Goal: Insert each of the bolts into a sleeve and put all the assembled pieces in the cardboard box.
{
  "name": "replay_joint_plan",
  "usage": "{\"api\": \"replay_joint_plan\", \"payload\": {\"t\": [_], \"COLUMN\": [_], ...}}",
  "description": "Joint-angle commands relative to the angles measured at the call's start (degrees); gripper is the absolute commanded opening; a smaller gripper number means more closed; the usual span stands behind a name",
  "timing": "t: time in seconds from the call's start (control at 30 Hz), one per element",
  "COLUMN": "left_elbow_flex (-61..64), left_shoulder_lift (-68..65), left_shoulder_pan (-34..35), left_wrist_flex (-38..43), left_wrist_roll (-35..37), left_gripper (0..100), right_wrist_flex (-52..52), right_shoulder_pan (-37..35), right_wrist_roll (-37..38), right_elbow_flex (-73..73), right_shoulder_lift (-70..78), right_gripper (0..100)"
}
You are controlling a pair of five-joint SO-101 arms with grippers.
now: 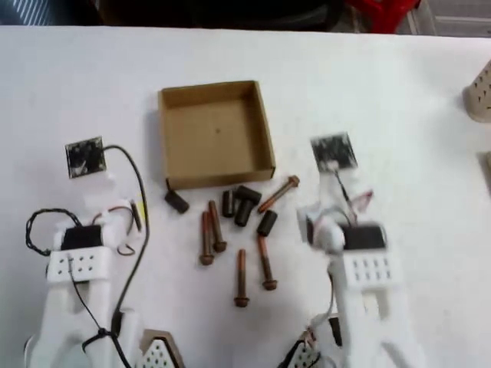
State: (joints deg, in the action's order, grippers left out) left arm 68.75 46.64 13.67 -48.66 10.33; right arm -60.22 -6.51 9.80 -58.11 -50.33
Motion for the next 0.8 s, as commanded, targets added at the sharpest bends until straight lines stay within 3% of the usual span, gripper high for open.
{"api": "replay_joint_plan", "payload": {"t": [0.0,0.27,0.5,0.77], "left_elbow_flex": [-0.3,2.9,2.9,3.0], "left_shoulder_lift": [-0.2,-0.3,-0.3,0.1], "left_shoulder_pan": [-1.0,-0.9,-2.0,-10.9], "left_wrist_flex": [1.3,8.5,8.4,3.3], "left_wrist_roll": [0.5,-3.6,-3.9,-11.2], "left_gripper": [18,18,18,18], "right_wrist_flex": [-3.3,2.5,7.9,0.4], "right_shoulder_pan": [-6.8,-17.4,-16.4,-4.2], "right_wrist_roll": [-10.5,-22.1,-22.3,-7.9], "right_elbow_flex": [15.2,22.3,17.8,13.5], "right_shoulder_lift": [18.6,36.3,36.5,29.4], "right_gripper": [8.0,8.0,8.0,7.7]}}
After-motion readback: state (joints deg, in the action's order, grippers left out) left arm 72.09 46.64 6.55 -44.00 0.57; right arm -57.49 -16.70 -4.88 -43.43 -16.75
